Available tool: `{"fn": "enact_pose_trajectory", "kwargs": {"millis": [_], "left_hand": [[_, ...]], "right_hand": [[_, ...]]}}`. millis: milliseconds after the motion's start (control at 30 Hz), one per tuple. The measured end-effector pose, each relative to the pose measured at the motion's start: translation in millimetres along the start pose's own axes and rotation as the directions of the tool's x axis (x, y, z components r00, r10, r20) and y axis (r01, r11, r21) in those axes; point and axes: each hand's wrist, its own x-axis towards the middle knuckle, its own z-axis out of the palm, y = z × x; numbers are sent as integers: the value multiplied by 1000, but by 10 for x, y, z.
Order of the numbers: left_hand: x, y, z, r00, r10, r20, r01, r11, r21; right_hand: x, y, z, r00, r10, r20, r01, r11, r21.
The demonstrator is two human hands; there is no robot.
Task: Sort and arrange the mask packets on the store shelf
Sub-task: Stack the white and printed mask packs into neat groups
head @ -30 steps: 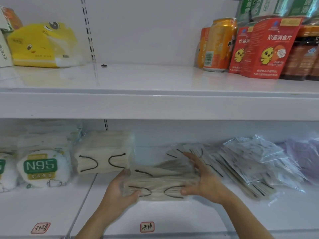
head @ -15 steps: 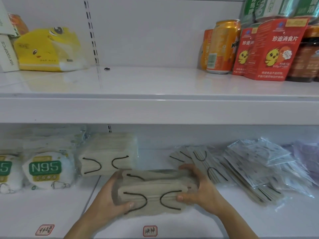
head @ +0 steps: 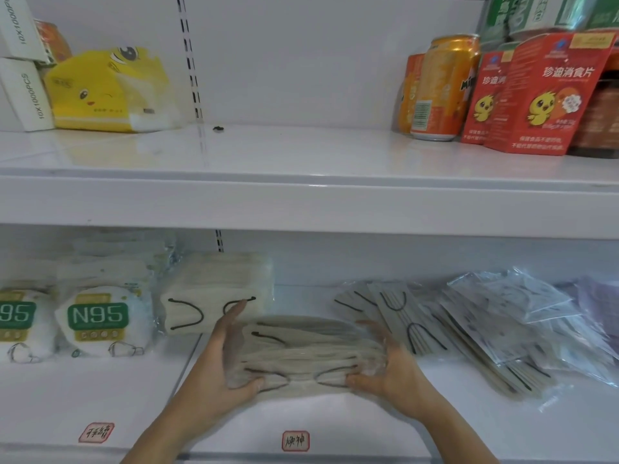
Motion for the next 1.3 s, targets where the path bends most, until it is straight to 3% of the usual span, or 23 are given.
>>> {"fn": "enact_pose_trajectory", "kwargs": {"millis": [233, 467, 667, 767, 900, 1067, 1300], "left_hand": [[99, 45, -55, 979, 165, 122, -188, 957, 220], [176, -14, -46, 979, 135, 154, -180, 927, 330], [105, -133, -26, 980, 184, 73, -197, 949, 248], [33, -189, -31, 989, 149, 24, -151, 980, 132], [77, -65, -69, 995, 76, 71, -78, 997, 25], [222, 57, -136, 978, 51, 201, -101, 964, 247], [183, -65, -153, 990, 15, 144, -55, 959, 277]], "right_hand": [[-72, 32, 68, 998, 37, 50, -45, 982, 186], [-84, 20, 76, 1000, -12, 24, 10, 994, 105], [-97, 6, 71, 999, 22, 41, -26, 995, 100], [-101, -37, 89, 998, 26, 58, -33, 993, 116], [-108, -26, 69, 998, 31, 54, -38, 990, 137], [-133, -95, 93, 998, 37, 54, -45, 986, 161], [-138, -70, 76, 999, 39, 33, -42, 994, 101]]}}
